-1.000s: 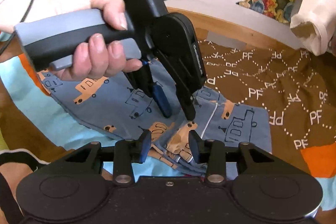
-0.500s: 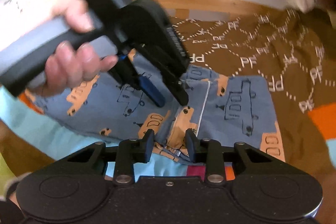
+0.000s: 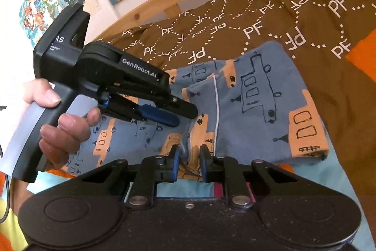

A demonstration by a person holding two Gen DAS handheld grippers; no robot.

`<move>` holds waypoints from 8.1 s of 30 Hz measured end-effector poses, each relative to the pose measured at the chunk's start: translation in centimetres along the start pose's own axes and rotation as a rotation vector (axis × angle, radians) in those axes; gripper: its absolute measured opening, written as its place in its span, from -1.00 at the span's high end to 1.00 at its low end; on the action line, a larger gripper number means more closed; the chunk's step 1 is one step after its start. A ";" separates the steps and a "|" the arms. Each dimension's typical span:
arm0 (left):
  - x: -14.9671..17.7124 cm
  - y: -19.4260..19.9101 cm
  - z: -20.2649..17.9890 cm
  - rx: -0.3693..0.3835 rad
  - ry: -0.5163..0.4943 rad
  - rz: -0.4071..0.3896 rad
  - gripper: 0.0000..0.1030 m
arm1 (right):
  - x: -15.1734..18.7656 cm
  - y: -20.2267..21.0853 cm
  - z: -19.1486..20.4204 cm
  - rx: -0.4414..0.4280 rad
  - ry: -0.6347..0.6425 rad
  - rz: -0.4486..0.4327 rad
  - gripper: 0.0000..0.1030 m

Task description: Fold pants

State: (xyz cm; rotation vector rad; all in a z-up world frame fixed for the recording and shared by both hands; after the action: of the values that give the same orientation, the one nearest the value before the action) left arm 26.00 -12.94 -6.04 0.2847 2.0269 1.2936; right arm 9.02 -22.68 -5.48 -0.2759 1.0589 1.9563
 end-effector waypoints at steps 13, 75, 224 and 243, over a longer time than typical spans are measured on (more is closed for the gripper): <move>-0.1 0.1 -0.3 -0.021 -0.016 -0.016 0.67 | 0.8 0.0 1.5 0.064 0.167 -0.034 0.75; -1.6 4.3 -0.2 -0.091 -0.133 -0.086 0.83 | 0.9 -0.1 4.9 0.004 0.208 -0.009 0.77; 9.7 5.4 5.3 -0.652 0.015 0.000 -1.00 | -1.4 -0.4 -0.6 0.430 0.617 -0.230 -0.86; 18.1 16.0 4.8 -0.845 0.063 -0.325 -0.92 | 2.5 1.6 3.4 0.103 0.725 -0.218 -0.98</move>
State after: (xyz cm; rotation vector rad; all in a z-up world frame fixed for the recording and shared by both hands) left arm 13.13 7.52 -1.42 -0.4597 1.3257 1.8004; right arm 6.95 -19.07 -3.82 -1.0510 1.4978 1.6184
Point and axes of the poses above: each gripper's, at about its wrist camera, not at the fingertips, and y roughly against the way its jaws point, z to its left, x to its underside, the point moved 3 cm from there along -y, roughly the way its jaws point, and after that the axes turned 15 degrees about -y, right-handed, at the moved point
